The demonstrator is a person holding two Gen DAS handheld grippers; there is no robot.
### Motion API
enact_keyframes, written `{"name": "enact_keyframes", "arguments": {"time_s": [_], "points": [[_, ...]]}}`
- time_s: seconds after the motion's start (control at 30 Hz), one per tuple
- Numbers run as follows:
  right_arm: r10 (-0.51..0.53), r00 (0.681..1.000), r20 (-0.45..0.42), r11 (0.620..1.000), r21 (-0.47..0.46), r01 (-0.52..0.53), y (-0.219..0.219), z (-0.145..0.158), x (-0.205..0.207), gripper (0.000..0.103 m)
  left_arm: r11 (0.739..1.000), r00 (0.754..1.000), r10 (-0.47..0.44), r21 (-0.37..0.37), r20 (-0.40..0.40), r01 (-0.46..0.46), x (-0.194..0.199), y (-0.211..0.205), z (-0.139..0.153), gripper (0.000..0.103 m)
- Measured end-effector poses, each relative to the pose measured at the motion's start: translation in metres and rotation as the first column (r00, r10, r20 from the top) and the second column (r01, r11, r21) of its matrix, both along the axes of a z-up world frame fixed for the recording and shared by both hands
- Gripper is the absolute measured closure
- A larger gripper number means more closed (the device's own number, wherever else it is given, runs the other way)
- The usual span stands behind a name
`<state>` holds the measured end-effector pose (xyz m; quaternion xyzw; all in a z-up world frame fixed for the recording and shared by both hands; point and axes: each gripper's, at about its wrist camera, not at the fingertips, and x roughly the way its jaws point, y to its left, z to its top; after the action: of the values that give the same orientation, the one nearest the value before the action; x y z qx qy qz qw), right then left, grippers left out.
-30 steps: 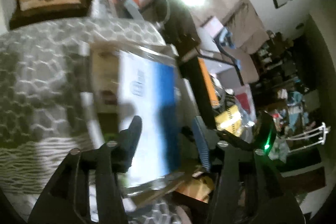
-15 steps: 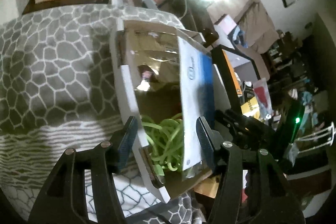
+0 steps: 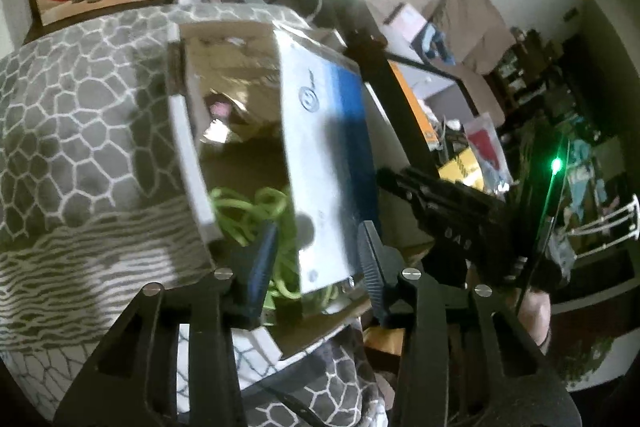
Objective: Organize objects
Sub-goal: 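Carry the envelope with the left tool over the box and lower it in, then push the envelope down into the box with the left tool and release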
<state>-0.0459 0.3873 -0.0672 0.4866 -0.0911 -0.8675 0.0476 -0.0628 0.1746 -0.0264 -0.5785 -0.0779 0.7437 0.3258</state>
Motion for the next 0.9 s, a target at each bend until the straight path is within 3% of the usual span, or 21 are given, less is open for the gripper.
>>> {"name": "enact_keyframes", "arguments": {"time_s": [0.3,0.47,0.7,0.9], "points": [[-0.01,1.0,-0.014,0.996,-0.093,0.009,0.006,0.007,-0.004,0.045,0.999,0.997,-0.047,0.008,0.057,0.047,0.011,0.017,-0.015,0.066],[-0.002,1.0,-0.028,0.995,-0.095,-0.001,0.001,0.013,-0.009,0.042,0.998,0.994,-0.043,0.043,0.096,0.039,0.006,0.019,-0.02,0.066],[0.035,0.999,-0.012,0.999,-0.004,-0.035,-0.016,0.016,-0.032,0.04,0.998,0.987,-0.044,0.06,0.155,0.035,0.008,0.028,-0.033,0.066],[0.036,0.999,-0.005,0.999,0.022,-0.036,-0.02,0.011,-0.043,0.04,0.998,0.988,-0.05,0.055,0.145,0.042,0.01,0.027,-0.033,0.066]]}}
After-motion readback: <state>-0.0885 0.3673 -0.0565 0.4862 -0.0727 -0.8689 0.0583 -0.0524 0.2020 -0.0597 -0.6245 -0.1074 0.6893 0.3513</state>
